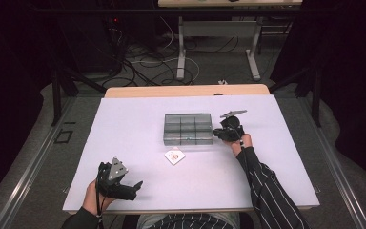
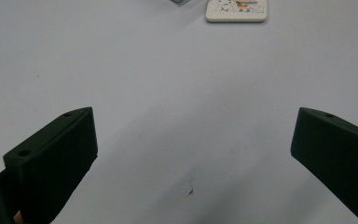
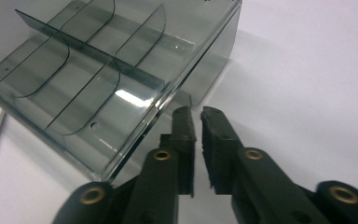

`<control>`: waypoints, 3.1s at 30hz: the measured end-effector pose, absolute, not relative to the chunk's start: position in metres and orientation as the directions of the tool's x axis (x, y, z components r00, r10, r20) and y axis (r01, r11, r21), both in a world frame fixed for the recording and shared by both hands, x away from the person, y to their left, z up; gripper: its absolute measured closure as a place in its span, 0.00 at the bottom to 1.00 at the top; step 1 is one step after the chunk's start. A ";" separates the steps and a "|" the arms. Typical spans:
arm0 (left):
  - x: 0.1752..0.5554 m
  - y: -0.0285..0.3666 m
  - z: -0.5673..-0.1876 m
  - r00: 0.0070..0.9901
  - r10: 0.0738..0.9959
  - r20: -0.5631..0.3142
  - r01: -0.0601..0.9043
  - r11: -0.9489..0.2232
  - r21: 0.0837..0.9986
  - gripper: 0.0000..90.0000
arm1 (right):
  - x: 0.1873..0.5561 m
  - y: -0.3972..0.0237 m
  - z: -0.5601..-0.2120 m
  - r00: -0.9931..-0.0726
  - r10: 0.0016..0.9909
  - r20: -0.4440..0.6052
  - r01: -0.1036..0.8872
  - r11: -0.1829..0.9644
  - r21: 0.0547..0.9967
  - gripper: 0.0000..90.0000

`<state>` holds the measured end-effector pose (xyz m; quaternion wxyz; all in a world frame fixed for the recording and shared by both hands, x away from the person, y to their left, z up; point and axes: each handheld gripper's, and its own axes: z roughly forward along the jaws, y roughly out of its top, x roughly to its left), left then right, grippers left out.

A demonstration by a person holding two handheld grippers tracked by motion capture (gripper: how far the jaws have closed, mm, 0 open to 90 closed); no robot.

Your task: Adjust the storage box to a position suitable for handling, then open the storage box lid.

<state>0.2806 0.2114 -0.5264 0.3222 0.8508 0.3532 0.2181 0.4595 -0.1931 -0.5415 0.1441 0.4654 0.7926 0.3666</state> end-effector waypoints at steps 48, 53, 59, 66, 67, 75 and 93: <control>0.280 0.212 -0.526 0.657 0.741 0.135 0.464 -0.540 0.702 0.00 | 0.393 -0.201 -0.519 -0.730 0.646 0.223 0.577 0.407 0.708 0.00; 0.280 0.212 -0.526 0.658 0.740 0.137 0.462 -0.541 0.703 0.00 | 0.391 -0.194 -0.520 -0.751 0.625 0.213 0.566 0.443 0.695 0.02; 0.280 0.212 -0.526 0.656 0.743 0.136 0.462 -0.538 0.705 0.00 | 0.388 -0.187 -0.521 -0.759 0.616 0.210 0.546 0.427 0.721 0.08; 0.280 0.211 -0.526 0.656 0.742 0.135 0.464 -0.538 0.704 0.00 | 0.385 -0.172 -0.522 -0.772 0.608 0.188 0.522 0.436 0.733 0.13; 0.281 0.211 -0.526 0.658 0.741 0.135 0.463 -0.539 0.704 0.00 | 0.385 -0.170 -0.522 -0.773 0.607 0.188 0.521 0.437 0.733 0.16; 0.280 0.212 -0.527 0.656 0.742 0.137 0.461 -0.539 0.705 0.00 | 0.382 -0.152 -0.523 -0.760 0.626 0.174 0.495 0.385 0.779 0.40; 0.280 0.211 -0.527 0.656 0.742 0.138 0.465 -0.541 0.701 0.00 | 0.401 -0.134 -0.542 -0.682 0.711 0.172 0.507 0.290 0.811 0.88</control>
